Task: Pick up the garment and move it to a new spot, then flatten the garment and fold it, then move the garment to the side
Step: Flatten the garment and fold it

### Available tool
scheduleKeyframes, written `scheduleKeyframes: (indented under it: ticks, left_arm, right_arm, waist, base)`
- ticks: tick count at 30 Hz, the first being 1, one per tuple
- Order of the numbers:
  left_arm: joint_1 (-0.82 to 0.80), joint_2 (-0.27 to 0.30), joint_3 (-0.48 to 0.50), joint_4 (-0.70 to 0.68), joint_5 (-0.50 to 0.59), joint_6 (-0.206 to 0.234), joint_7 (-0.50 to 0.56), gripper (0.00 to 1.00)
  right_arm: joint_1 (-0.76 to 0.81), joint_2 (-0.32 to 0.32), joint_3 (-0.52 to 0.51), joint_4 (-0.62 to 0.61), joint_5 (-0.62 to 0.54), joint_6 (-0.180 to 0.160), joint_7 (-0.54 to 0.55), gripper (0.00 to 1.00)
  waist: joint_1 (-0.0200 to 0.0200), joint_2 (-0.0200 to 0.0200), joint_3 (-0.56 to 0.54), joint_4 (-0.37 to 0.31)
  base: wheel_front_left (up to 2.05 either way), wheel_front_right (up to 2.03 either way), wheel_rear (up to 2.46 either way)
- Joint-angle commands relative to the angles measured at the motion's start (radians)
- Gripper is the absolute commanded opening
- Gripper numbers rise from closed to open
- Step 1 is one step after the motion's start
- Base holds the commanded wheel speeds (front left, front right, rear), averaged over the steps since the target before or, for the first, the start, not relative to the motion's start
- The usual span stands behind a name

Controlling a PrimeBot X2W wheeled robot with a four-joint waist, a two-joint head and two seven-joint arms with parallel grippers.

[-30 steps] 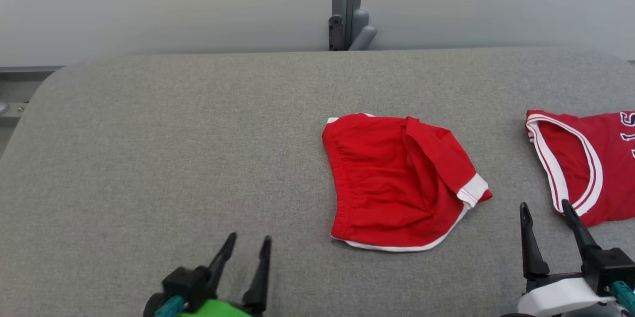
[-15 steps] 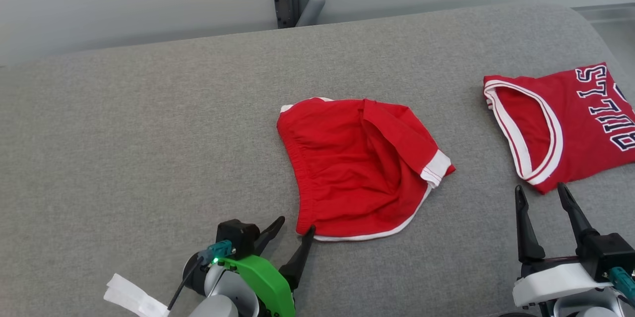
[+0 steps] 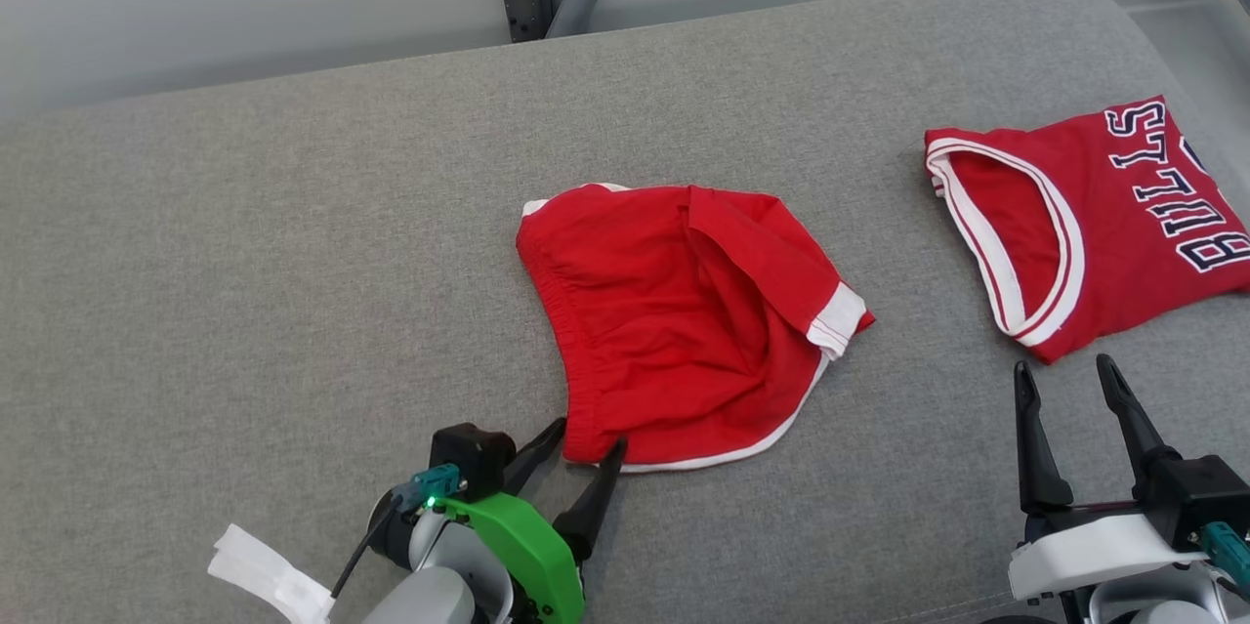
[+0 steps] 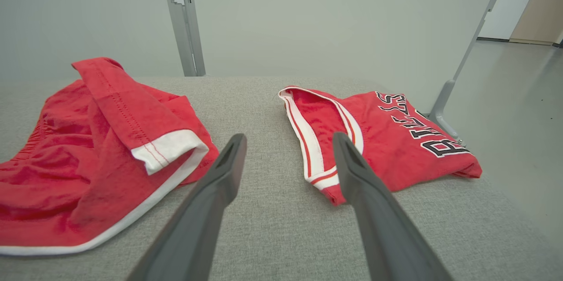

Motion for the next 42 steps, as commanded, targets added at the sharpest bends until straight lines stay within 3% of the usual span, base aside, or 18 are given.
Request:
scheduleKeyframes:
  ticks: [1,7,11,17,26,32,37,38,40,41,42]
  left_arm:
    - [-0.022,0.009,-0.006,0.001,-0.01,-0.003,-0.009,1.0]
    - [-0.053,0.01,-0.033,0.014,-0.027,-0.003,-0.015,0.98]
    - [-0.067,0.013,-0.045,0.033,-0.04,-0.003,-0.021,0.73]
    - [-0.083,0.015,-0.062,0.047,-0.055,-0.003,-0.029,0.58]
    - [-0.143,0.024,-0.078,0.046,-0.086,-0.003,-0.042,0.0]
    - [-0.201,0.033,-0.078,0.056,-0.101,-0.003,-0.028,0.0]
    - [-0.245,0.049,-0.079,0.145,-0.1,0.007,0.019,0.01]
    - [-0.25,0.053,-0.088,0.173,-0.089,0.014,0.031,0.08]
    - [-0.255,0.052,-0.104,0.22,-0.077,0.014,0.046,0.33]
    - [-0.257,0.05,-0.107,0.239,-0.073,0.014,0.045,0.41]
    - [-0.256,0.048,-0.11,0.256,-0.069,0.013,0.039,0.8]
  right_arm:
    - [-0.003,-0.002,0.0,0.0,0.01,-0.002,-0.003,1.0]
    - [-0.011,-0.002,0.004,0.005,0.014,-0.002,-0.003,1.0]
    - [-0.02,-0.002,-0.002,0.008,0.017,-0.002,-0.003,1.0]
    - [-0.017,-0.002,-0.007,0.011,0.022,-0.002,-0.003,1.0]
    - [-0.027,-0.002,-0.002,0.014,0.031,-0.002,-0.003,1.0]
    - [-0.039,-0.002,0.003,0.013,0.034,-0.002,-0.003,1.0]
    - [-0.048,-0.002,0.013,0.015,0.04,-0.002,-0.003,1.0]
    - [-0.048,-0.002,0.018,0.016,0.041,-0.002,-0.003,1.0]
    - [-0.051,-0.002,0.02,0.018,0.042,-0.002,-0.003,1.0]
    - [-0.051,-0.002,0.019,0.018,0.043,-0.002,-0.003,1.0]
    - [-0.049,-0.002,0.015,0.018,0.044,-0.002,-0.003,1.0]
  waist:
    - [0.0,0.0,0.001,0.001]
    - [0.0,0.0,0.007,0.002]
    - [0.0,0.0,0.011,-0.009]
    - [0.0,0.0,0.015,-0.022]
    - [0.0,0.0,0.029,-0.037]
    - [0.0,0.0,0.042,-0.05]
    - [0.0,0.0,0.059,-0.072]
    - [0.0,0.0,0.062,-0.078]
    - [0.0,0.0,0.066,-0.089]
    - [0.0,0.0,0.067,-0.094]
    - [0.0,0.0,0.067,-0.096]
  base:
    - [0.0,0.0,0.0]
    - [0.0,0.0,0.0]
    - [0.0,0.0,0.0]
    - [0.0,0.0,0.0]
    - [0.0,0.0,0.0]
    - [0.0,0.0,0.0]
    - [0.0,0.0,0.0]
    - [0.0,0.0,0.0]
    - [0.0,0.0,0.0]
    - [0.0,0.0,0.0]
    - [0.0,0.0,0.0]
